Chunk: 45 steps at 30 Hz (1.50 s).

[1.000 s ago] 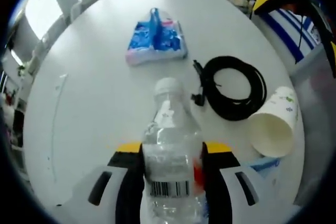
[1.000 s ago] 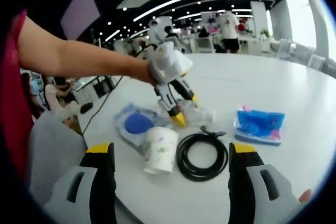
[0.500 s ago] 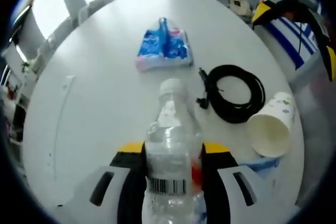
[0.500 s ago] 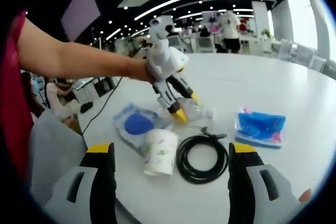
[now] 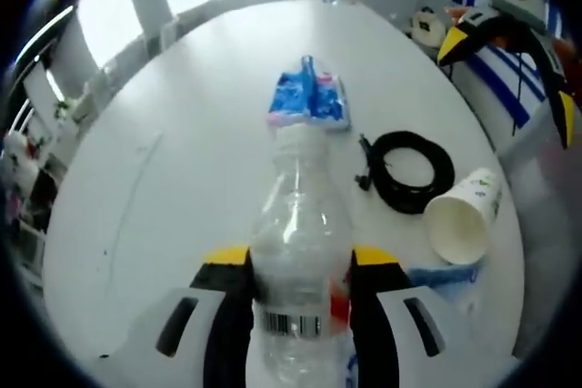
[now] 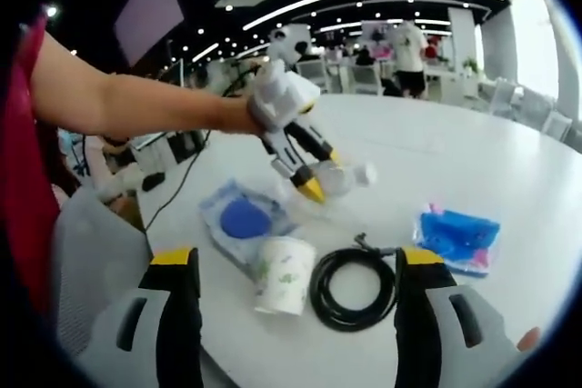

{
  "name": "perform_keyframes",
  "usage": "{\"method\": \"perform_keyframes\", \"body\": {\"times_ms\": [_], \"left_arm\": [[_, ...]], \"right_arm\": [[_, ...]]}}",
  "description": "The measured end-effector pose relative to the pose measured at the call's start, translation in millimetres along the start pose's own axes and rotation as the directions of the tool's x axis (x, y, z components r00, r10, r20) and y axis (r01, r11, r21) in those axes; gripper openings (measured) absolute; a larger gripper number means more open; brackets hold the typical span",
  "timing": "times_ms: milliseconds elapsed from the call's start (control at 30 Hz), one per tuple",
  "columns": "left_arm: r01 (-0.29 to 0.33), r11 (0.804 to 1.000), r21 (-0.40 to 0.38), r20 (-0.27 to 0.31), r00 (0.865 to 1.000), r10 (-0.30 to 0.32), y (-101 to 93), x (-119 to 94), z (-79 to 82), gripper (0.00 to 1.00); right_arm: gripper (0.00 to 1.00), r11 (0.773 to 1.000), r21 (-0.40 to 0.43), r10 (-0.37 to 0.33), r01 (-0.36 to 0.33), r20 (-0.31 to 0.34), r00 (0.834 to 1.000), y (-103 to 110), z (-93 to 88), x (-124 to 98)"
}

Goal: Arrange the tabletop items into an orderly group along one side of the table until the central work area is clear of visible clutter.

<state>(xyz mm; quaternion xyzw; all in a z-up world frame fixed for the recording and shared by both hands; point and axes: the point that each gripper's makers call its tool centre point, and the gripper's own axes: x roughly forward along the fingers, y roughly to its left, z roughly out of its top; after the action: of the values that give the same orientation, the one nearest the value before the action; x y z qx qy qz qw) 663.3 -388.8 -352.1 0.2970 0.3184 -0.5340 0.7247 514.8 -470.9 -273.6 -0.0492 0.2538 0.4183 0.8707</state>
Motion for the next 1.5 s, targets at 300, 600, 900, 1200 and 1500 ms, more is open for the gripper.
{"method": "perform_keyframes", "body": {"times_ms": [300, 600, 900, 1200, 1500], "left_arm": [[-0.041, 0.998, -0.04, 0.051, 0.998, 0.043, 12.1, -28.0, -10.3, 0.37], [-0.081, 0.993, -0.086, 0.095, 0.991, 0.089, 23.1, -54.6, -25.1, 0.37], [-0.098, 0.988, -0.118, 0.129, 0.985, 0.113, 28.3, -74.4, -41.4, 0.37], [-0.092, 0.986, -0.142, 0.171, 0.978, 0.116, 28.1, -89.4, -53.0, 0.36], [-0.071, 0.982, -0.176, 0.239, 0.964, 0.113, 32.1, -101.7, -65.2, 0.36]], "right_arm": [[0.87, 0.999, -0.039, 0.012, -0.013, -0.012, 1.0, 7.6, 12.1, 4.1], [0.87, 0.996, -0.079, 0.028, -0.029, -0.024, 0.999, 19.1, 22.0, 8.6], [0.86, 0.994, -0.101, 0.029, -0.033, -0.037, 0.999, 26.6, 26.0, 12.3], [0.86, 0.992, -0.121, 0.039, -0.045, -0.046, 0.998, 35.6, 31.1, 19.2], [0.86, 0.989, -0.138, 0.041, -0.049, -0.061, 0.997, 40.6, 35.6, 27.4]]}}
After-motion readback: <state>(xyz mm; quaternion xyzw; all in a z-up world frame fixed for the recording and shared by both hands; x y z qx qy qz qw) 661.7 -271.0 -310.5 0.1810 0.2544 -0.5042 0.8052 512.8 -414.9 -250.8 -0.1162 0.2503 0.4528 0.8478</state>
